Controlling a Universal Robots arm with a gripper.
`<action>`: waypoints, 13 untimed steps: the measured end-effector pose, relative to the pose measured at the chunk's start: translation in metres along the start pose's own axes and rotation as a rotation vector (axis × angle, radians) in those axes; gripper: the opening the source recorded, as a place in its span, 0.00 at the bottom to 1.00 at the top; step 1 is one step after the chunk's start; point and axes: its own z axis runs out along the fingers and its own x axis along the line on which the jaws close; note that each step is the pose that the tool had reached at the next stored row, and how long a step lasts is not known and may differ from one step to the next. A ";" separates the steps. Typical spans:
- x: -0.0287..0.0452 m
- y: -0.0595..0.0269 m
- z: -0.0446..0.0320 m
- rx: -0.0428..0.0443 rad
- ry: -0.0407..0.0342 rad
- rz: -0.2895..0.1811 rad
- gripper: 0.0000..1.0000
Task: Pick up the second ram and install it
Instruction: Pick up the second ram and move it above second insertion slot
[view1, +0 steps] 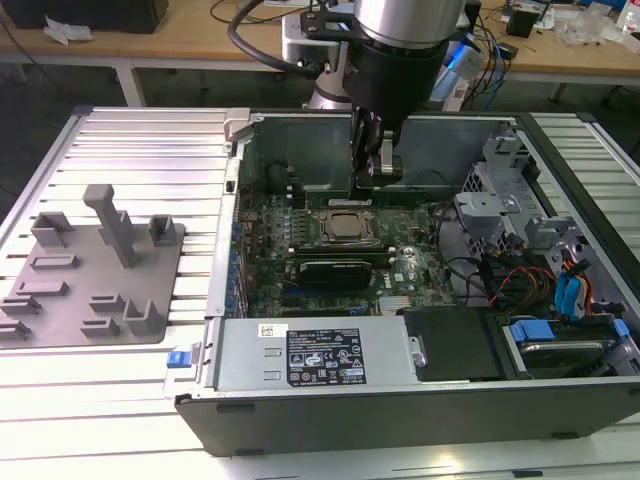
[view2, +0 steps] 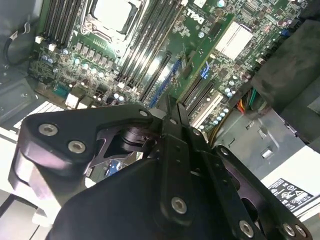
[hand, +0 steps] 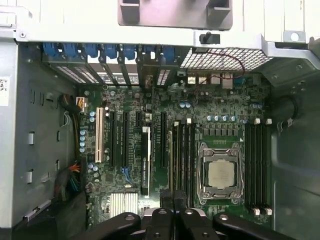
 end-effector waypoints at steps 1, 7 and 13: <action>0.0001 -0.0001 0.0020 0.0000 0.0000 0.000 0.09; -0.0059 0.0006 0.0144 0.0001 -0.0002 0.000 0.09; -0.0168 0.0021 0.0223 0.0000 0.0000 0.000 0.09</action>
